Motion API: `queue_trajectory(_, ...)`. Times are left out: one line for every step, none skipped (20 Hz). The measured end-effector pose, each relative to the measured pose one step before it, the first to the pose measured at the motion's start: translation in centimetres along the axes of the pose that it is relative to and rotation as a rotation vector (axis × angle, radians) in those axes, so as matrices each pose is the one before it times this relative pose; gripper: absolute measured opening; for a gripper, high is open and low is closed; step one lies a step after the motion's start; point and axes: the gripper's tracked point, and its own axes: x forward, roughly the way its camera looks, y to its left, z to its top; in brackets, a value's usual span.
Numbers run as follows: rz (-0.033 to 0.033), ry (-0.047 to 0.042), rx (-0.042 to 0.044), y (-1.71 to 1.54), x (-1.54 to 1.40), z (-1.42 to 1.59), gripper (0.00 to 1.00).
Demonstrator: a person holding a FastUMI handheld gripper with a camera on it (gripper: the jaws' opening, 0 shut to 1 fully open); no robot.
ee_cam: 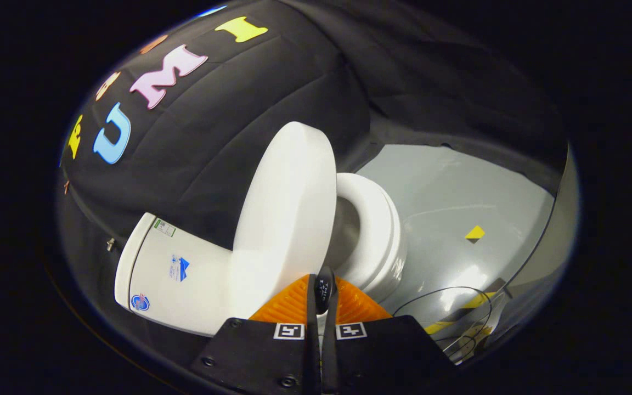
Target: Open the toilet lid.
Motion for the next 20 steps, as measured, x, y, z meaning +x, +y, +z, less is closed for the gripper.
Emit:
queue_trajectory(-0.00277,-0.01530,-0.03625,1.018,-0.616,0.465,0.06)
queue_trajectory(-0.00307,-0.01278,-0.03676,1.080,-0.579,0.418,0.06)
queue_trajectory(-0.00461,-0.00885,-0.03552,0.915,-0.606,0.374,0.06)
queue_trajectory(-0.00701,-0.00455,-0.03284,0.979,-0.522,0.257,0.06)
queue_trajectory(-0.00704,-0.00587,-0.03099,0.893,-0.435,0.325,0.06)
queue_trajectory(-0.00357,-0.00999,-0.02951,0.839,-0.506,0.326,0.06)
queue_trajectory(-0.00088,-0.01230,-0.02994,0.869,-0.507,0.401,0.06)
queue_trajectory(-0.00173,-0.01338,-0.02971,1.005,-0.346,0.242,0.06)
queue_trajectory(-0.00123,-0.01065,-0.02919,0.887,-0.389,0.292,0.06)
queue_trajectory(0.00178,-0.01111,-0.02464,0.832,-0.510,0.362,0.06)
queue_trajectory(0.00809,-0.01331,-0.02500,1.030,-0.484,0.470,0.06)
queue_trajectory(0.00626,-0.00874,-0.01698,0.791,-0.247,0.288,0.06)
queue_trajectory(0.00583,-0.01152,-0.02387,0.984,-0.288,0.371,0.06)
queue_trajectory(0.00426,-0.01084,-0.02593,1.036,-0.310,0.265,0.06)
queue_trajectory(0.00458,-0.01156,-0.02575,1.080,-0.312,0.348,0.06)
queue_trajectory(0.01026,-0.01286,-0.02348,1.142,-0.334,0.321,0.06)
queue_trajectory(0.01592,-0.01468,-0.02047,1.265,-0.285,0.384,0.06)
queue_trajectory(0.01565,-0.01474,-0.02197,1.276,-0.323,0.381,0.06)
queue_trajectory(0.00900,-0.01344,-0.02691,1.147,-0.104,0.285,0.06)
queue_trajectory(0.00675,-0.01323,-0.02832,1.095,-0.208,0.206,0.06)
